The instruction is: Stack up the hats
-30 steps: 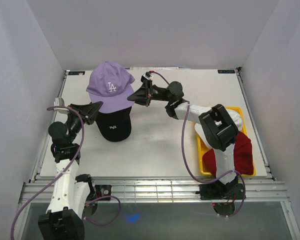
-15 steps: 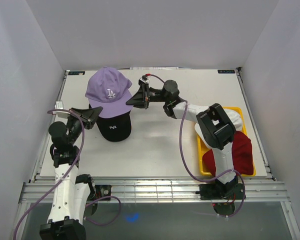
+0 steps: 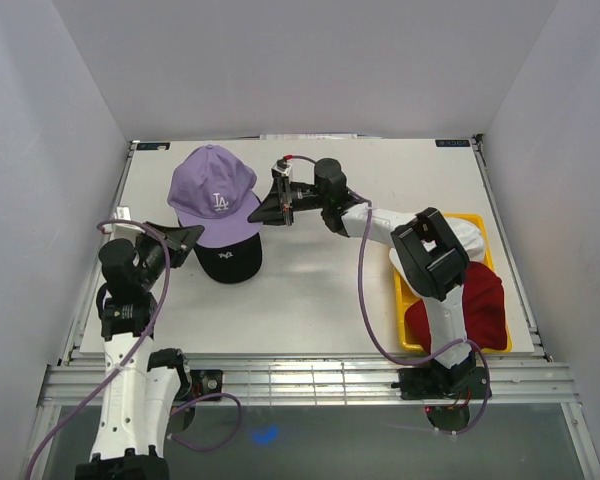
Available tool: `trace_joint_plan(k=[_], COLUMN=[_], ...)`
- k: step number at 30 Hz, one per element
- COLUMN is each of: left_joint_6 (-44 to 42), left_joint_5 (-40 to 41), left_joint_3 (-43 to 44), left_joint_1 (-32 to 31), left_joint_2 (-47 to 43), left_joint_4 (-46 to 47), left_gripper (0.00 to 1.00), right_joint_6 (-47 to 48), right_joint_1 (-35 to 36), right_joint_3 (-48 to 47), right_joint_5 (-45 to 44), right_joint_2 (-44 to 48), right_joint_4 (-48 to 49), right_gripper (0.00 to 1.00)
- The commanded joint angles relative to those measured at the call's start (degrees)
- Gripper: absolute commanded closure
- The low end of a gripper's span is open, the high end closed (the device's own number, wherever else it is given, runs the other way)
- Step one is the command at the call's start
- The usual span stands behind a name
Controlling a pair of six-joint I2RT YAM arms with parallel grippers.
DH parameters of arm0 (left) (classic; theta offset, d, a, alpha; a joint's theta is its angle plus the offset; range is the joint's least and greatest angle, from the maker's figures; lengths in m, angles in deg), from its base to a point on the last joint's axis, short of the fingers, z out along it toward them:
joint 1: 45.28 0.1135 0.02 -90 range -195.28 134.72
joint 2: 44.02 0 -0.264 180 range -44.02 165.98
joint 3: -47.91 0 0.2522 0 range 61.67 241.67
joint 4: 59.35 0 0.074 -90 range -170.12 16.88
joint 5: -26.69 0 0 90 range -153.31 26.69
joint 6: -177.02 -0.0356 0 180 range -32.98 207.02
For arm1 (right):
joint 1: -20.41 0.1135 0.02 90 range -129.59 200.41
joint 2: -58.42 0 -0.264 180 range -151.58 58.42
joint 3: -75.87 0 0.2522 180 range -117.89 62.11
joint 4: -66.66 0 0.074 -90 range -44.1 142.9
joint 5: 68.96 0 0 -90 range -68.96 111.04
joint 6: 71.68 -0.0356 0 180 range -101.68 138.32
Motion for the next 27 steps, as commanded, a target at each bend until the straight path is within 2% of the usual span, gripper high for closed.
trace_joint_plan(k=[1, 7, 18, 21, 27], left_joint_6=[-5.4, -7.8, -10.4, -10.7, -11.6], left_joint_5=[-1.3, 2.0, 4.1, 3.6, 1.9], left_joint_3=[3.1, 4.3, 5.3, 6.0, 11.2], left_joint_1=[-2.3, -2.8, -2.8, -2.8, -2.8], left_joint_2=[-0.2, -0.6, 2.3, 2.9, 8.0], left_joint_4=[-6.5, -11.6, -16.7, -16.1, -15.9], left_gripper=[1.0, 1.0, 1.0, 1.0, 1.0], right_joint_6=[9.4, 18.9, 24.4, 26.6, 28.6], right_joint_1=[5.3, 5.9, 6.4, 6.4, 5.9], right_joint_3=[-3.2, -3.7, -0.8, -2.7, -12.2], right_joint_5=[0.8, -2.8, -7.3, -8.2, -8.7], right_joint_2=[1.9, 5.0, 8.4, 8.6, 6.9], right_joint_4=[-7.2, -19.5, -23.8, -27.0, -34.5], right_gripper=[0.92, 0.92, 0.92, 0.92, 0.92])
